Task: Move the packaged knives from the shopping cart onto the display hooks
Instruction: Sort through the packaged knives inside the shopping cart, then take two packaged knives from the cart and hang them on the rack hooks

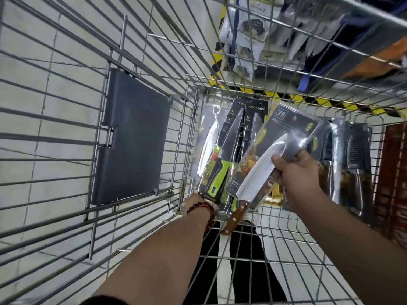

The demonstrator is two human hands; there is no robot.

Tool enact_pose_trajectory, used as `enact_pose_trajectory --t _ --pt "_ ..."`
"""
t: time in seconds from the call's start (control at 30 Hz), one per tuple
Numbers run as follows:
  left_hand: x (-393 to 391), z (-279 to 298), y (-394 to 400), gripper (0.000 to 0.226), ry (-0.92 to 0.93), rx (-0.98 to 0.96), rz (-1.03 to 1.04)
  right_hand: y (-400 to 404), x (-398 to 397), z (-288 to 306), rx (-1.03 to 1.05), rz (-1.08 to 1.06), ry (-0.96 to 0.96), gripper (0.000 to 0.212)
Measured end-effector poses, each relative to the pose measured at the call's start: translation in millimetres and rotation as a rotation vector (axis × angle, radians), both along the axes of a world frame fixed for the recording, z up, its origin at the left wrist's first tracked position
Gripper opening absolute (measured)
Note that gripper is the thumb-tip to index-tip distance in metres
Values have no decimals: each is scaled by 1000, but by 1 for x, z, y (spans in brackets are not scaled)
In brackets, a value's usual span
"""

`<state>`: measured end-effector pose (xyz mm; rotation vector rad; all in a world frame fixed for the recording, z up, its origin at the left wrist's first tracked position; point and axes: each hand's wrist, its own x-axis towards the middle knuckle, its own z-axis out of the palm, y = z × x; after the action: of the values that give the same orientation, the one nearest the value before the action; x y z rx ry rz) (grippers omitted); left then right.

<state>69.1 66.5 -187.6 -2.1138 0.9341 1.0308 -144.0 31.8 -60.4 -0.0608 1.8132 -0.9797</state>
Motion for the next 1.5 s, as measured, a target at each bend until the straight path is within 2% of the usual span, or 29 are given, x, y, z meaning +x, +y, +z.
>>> enact_pose_trajectory --t 0.17,0.23,0.3,0.37,0.47,0.63,0.77,0.9,1.0,1.1,1.17,1.27,1.37,1.4,1.5 --pt "7 33 -13 23 86 -174 77 0 3 7 -3 -7 -3 21" --pt "15 42 -15 27 128 -157 107 0 6 12 -3 0 -9 21" --pt "23 52 -16 35 247 -126 172 0 7 19 -9 3 -12 22" --pt "33 64 -17 36 254 -125 113 0 8 26 -13 14 3 22" --pt "41 89 -23 12 315 -164 83 0 10 40 -27 18 -4 21" --pt "48 142 -37 38 321 -283 87 2 15 66 -41 48 34 16" --pt "51 184 -44 60 234 -285 17 4 18 96 -64 74 53 18" --pt "47 229 -32 41 262 -278 190 4 17 130 -141 82 -2 26" --pt "47 262 -18 26 364 -281 470 -1 16 154 -200 61 -16 23" --pt "37 318 8 32 495 -265 847 -3 17 171 -221 60 -28 15" --pt "24 352 28 34 592 -263 902 -3 14 180 -226 33 -59 27" --pt "10 381 56 30 669 -402 852 -2 3 195 -203 -57 -124 44" --pt "-1 395 78 26 693 -616 555 0 -11 206 -200 -135 -267 51" --pt "-7 400 80 24 696 -667 470 2 -14 213 -206 -142 -324 47" --pt "-30 420 66 16 711 -769 286 6 -23 235 -235 -173 -385 3"
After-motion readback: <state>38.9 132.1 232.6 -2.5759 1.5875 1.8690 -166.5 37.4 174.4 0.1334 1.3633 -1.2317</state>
